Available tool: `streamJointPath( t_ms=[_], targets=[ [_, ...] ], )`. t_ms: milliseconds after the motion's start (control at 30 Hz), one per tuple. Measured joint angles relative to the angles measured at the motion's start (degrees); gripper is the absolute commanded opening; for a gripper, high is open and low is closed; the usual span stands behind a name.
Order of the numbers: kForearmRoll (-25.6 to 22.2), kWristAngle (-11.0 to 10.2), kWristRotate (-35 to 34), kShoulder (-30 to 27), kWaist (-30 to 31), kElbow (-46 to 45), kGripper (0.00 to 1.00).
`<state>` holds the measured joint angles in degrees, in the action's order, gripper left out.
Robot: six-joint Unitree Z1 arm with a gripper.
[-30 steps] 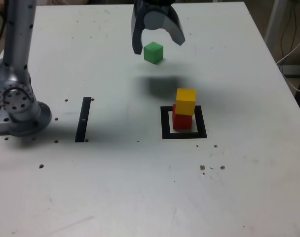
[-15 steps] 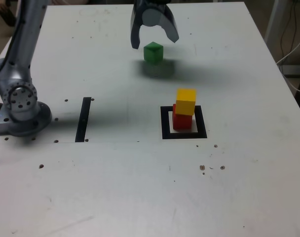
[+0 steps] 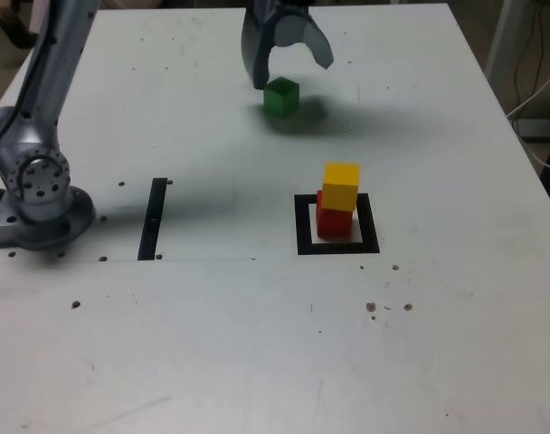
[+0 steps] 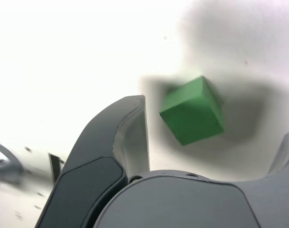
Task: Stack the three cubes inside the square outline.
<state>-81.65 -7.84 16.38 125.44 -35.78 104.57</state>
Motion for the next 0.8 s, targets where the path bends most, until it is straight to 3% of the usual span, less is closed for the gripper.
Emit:
streamJointPath(
  t_ms=[167, 800],
  targets=[
    [-0.33, 0.78, -8.71, 0.57, -0.06, 0.65, 0.99],
    [-0.89, 2.55, -11.9, 2.46, -0.06, -1.08, 0.98]
  ],
)
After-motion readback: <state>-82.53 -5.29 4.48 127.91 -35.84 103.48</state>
